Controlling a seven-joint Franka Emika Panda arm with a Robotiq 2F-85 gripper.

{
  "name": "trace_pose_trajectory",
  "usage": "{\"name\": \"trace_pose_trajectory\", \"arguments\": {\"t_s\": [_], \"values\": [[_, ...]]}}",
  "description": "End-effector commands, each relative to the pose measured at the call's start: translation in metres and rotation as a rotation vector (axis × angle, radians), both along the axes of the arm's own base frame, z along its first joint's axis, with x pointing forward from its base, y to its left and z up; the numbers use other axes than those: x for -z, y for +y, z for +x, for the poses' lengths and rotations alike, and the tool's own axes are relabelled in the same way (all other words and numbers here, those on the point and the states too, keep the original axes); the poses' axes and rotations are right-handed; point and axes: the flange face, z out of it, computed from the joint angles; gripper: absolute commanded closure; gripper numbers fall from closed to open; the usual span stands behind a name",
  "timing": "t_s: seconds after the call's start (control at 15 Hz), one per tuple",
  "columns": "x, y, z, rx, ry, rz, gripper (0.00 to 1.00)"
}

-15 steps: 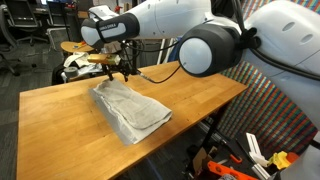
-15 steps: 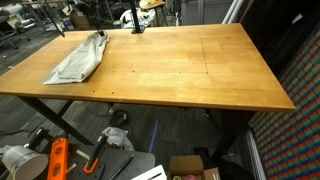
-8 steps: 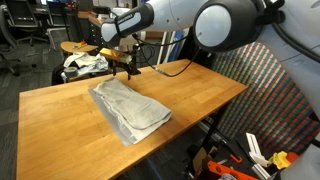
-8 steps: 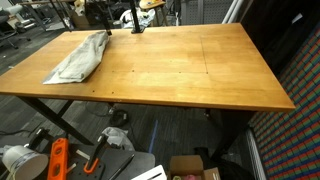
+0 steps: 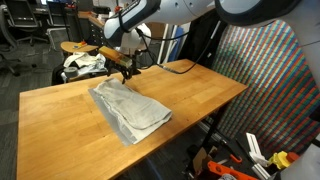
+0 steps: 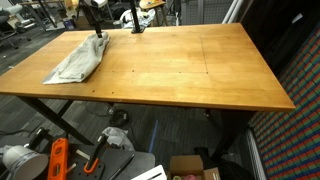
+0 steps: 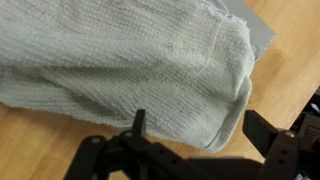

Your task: Fold the cloth on the table

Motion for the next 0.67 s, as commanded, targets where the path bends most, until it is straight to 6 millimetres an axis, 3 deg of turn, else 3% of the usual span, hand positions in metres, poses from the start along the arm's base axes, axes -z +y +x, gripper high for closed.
{"name": "trace_pose_trajectory", "arguments": {"t_s": [0.0,0.4,0.6], "values": [[0.001,0.008,-0.032,0.025,-0.113,0.004,0.0],[0.019,0.027,-0.045,0.053,-0.247,-0.082,0.0],[0.027,0.026,-0.045,0.087,-0.258,-0.161,0.0]]}}
